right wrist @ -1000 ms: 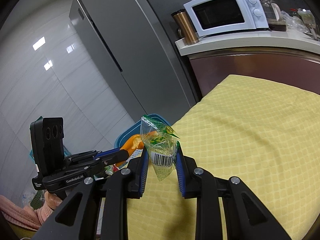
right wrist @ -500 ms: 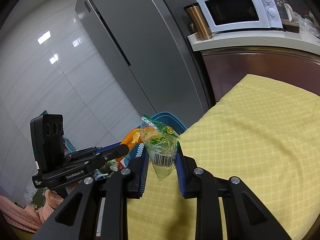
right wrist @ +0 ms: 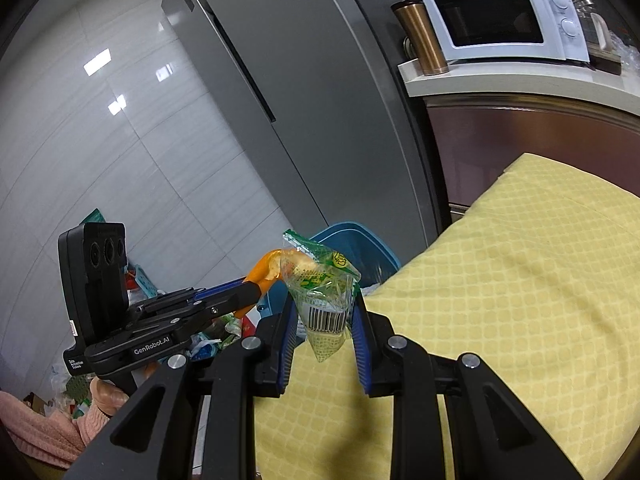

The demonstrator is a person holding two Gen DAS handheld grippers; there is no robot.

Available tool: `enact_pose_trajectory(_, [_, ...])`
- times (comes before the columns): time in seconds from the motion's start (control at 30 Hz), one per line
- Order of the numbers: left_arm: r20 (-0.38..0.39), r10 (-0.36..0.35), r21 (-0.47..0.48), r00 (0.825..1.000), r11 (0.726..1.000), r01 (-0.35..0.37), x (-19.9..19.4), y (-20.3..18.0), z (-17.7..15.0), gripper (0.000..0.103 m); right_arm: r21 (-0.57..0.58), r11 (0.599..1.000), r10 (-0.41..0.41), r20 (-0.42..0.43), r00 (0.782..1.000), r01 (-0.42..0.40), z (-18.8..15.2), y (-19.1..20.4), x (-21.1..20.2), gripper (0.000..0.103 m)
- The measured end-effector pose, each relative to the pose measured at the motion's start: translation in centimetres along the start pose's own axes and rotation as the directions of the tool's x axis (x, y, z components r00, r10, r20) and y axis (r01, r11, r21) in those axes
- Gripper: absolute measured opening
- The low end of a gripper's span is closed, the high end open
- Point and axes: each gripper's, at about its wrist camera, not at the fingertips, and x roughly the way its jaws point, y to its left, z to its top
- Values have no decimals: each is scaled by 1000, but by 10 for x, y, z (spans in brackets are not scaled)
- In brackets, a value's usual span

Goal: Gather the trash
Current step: 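Hold the peel and wrapper with both tools above the bin opening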

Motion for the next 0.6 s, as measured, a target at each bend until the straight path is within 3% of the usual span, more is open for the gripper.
enact_pose_trajectory(0.6, [6, 46, -32, 999, 998, -46, -1, 26, 3, 14, -25, 999, 29, -36, 999, -30, 11, 14, 26, 24])
